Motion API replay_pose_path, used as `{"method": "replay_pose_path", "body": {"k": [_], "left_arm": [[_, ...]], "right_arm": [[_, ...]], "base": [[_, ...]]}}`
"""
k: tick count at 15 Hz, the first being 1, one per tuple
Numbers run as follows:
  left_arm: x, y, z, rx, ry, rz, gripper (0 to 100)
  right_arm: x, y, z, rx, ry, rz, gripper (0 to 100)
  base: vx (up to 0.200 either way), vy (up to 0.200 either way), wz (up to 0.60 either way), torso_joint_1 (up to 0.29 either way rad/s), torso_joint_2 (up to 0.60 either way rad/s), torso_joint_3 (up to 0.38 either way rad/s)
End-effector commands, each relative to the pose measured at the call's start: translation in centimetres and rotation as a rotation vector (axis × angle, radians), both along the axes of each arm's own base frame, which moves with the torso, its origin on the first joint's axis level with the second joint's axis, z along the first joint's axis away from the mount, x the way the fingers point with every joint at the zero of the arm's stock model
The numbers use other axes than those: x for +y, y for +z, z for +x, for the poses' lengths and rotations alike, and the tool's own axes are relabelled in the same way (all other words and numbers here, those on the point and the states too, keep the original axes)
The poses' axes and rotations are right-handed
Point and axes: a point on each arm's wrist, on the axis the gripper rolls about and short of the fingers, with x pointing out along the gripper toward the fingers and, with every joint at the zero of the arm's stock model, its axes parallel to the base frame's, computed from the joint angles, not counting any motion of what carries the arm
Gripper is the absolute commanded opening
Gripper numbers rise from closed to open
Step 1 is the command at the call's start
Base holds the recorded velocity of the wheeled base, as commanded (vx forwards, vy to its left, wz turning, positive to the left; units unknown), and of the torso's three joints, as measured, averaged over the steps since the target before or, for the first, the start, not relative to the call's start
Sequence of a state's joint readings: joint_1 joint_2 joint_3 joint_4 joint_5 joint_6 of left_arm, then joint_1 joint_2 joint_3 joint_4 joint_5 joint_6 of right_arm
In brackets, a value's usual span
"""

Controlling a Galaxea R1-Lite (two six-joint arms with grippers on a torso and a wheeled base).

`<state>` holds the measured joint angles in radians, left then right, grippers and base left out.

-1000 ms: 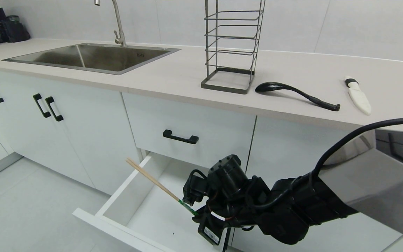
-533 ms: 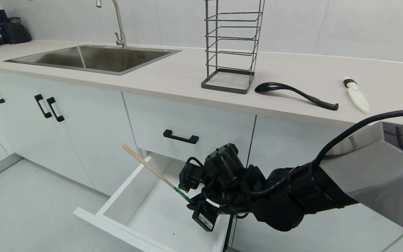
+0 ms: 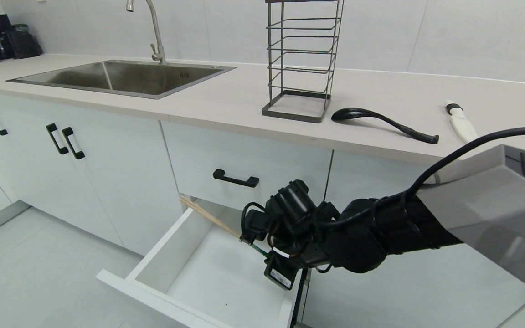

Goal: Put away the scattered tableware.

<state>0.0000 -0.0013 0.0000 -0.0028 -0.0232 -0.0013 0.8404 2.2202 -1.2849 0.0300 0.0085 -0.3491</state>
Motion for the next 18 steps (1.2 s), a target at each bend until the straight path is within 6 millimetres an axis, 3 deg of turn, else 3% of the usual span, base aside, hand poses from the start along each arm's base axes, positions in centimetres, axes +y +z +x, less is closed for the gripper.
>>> {"method": "replay_pose_path", "body": {"k": [1,10,18], "left_arm": [[0.0,0.0,0.0,0.001,0.000,0.000,100],[0.0,0.0,0.0,0.001,0.000,0.000,100],[0.0,0.0,0.0,0.001,0.000,0.000,100]], "right_arm": [[1.6,0.0,0.4,0.007,0.001,-0.046,0],[3.5,-4.0,1.1,0.064,0.004,-0.144,0],[4.0,-5.4,1.9,0.074,-0.024,-0.192,0]], "base": [[0.000,0.000,0.00,0.000,0.00,0.000],[0.000,0.000,0.00,0.000,0.00,0.000],[0.000,0.000,0.00,0.000,0.00,0.000]]}}
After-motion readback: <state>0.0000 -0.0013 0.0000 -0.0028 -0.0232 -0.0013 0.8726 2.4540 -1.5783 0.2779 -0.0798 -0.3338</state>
